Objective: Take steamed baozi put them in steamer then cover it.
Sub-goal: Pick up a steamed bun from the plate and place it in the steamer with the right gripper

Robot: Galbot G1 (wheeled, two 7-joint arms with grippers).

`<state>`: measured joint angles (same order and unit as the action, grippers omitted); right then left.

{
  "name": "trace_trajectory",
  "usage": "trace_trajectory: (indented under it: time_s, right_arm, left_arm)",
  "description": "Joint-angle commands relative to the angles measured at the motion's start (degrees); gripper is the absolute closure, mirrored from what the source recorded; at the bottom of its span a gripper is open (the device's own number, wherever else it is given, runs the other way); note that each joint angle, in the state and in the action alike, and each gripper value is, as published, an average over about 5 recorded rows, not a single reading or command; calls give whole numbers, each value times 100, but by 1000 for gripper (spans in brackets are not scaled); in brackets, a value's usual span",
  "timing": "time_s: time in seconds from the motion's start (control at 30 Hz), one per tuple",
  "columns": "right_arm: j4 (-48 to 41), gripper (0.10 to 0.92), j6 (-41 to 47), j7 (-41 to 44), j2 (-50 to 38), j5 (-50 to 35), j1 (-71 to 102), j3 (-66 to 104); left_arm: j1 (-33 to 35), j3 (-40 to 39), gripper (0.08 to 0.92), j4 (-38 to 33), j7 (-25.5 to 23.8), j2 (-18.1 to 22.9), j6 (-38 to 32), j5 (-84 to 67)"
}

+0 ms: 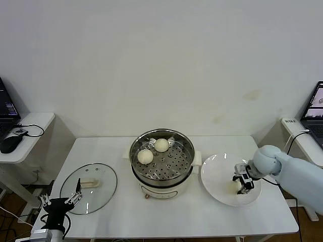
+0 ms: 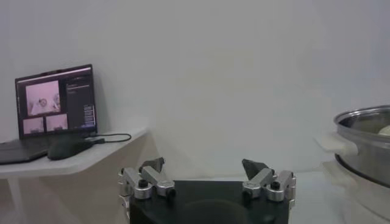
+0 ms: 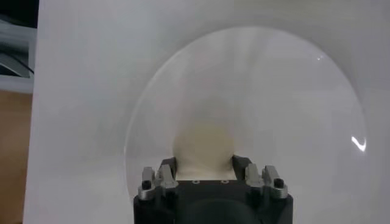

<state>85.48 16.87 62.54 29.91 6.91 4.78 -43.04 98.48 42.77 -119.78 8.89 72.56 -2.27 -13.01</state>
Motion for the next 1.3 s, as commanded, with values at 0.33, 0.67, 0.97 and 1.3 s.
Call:
trace_trajectory:
  time_s: [0.33,0.67,0.97,1.3]
  right_arm:
    - [-23,448,107,136,1015,-1677,-4030,-1506]
    - [102,440,20,-188,2441,-2107,-4057,-2062]
    - [-50,442,-1227,-225,3231,-1758,-3590,-2625]
    - [-68,440,-2354,-388,3471,-845,-3296,-3000]
  left_arm:
    - [-34,-26,177,-63,-5,-35,13,-16]
    - [-8,28,177,-79,-3,-7,-4,-26]
    - [-22,97,177,-93,3,77,-18,-30]
    - [-27,121,177,-49,-2,133,-101,-26]
